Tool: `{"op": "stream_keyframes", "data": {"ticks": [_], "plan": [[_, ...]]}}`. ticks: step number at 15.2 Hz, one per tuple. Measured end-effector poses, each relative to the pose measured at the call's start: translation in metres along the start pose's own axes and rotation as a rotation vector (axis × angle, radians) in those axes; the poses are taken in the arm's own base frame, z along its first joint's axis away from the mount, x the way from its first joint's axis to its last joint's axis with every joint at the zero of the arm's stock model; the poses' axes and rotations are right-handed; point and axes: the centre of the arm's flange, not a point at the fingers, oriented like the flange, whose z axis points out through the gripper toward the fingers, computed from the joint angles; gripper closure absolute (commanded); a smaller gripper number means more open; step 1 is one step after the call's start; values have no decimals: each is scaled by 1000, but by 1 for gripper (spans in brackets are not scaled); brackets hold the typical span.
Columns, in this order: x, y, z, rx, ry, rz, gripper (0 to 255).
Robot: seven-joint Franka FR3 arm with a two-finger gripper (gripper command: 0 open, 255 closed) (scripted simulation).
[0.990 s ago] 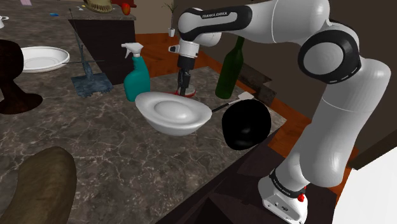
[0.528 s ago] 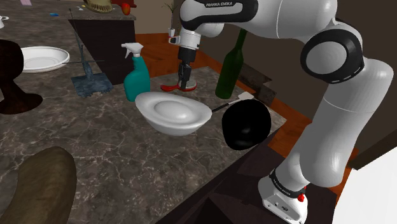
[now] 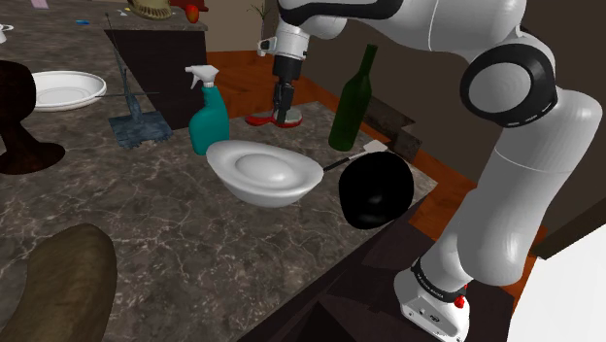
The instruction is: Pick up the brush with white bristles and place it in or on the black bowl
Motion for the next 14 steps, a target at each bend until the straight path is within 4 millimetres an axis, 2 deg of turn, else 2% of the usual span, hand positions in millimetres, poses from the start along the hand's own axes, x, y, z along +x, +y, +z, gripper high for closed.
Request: {"op": "stream_keyframes", "data": {"ticks": [14], "plan": [[8, -25, -68, 0, 0, 0, 255]]}}
